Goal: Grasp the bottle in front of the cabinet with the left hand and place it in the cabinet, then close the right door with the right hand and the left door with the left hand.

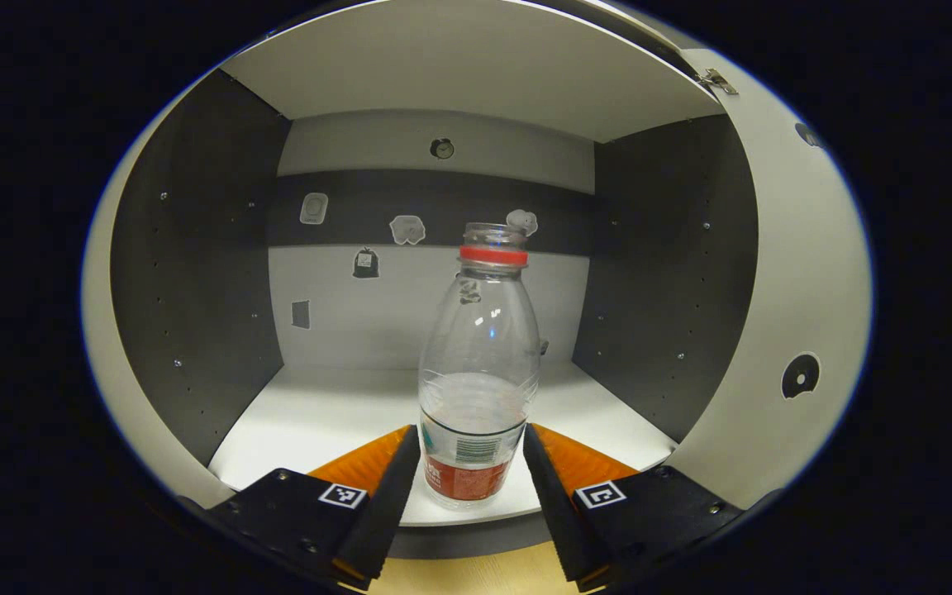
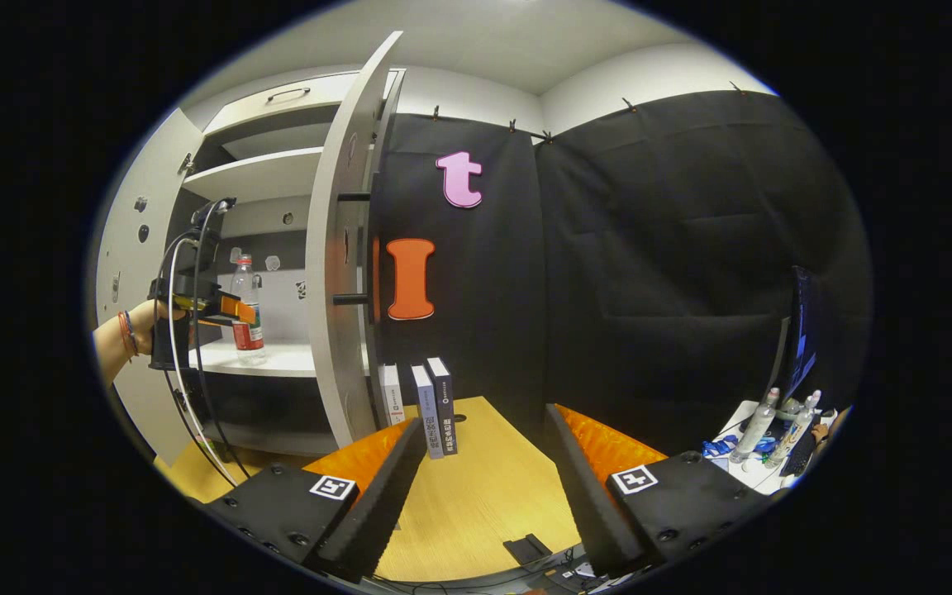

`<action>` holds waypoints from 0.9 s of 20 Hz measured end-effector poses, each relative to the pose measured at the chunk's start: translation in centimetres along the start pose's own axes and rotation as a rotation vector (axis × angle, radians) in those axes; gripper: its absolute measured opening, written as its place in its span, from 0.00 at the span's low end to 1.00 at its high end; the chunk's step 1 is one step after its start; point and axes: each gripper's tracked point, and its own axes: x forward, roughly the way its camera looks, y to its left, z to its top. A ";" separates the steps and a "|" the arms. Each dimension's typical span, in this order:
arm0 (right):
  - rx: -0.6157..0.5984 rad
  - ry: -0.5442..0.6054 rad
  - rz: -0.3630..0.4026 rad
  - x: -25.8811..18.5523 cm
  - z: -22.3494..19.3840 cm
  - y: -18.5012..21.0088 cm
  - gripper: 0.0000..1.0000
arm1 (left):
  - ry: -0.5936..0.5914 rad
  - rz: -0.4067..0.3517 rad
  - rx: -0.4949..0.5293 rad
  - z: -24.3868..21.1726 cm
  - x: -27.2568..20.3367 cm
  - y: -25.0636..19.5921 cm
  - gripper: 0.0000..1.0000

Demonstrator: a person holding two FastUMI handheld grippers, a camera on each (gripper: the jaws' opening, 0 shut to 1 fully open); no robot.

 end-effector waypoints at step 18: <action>-0.026 0.002 0.203 3.5 1.6 -0.1 0.96 | -0.143 0.140 -0.047 0.7 -12.7 -1.5 0.95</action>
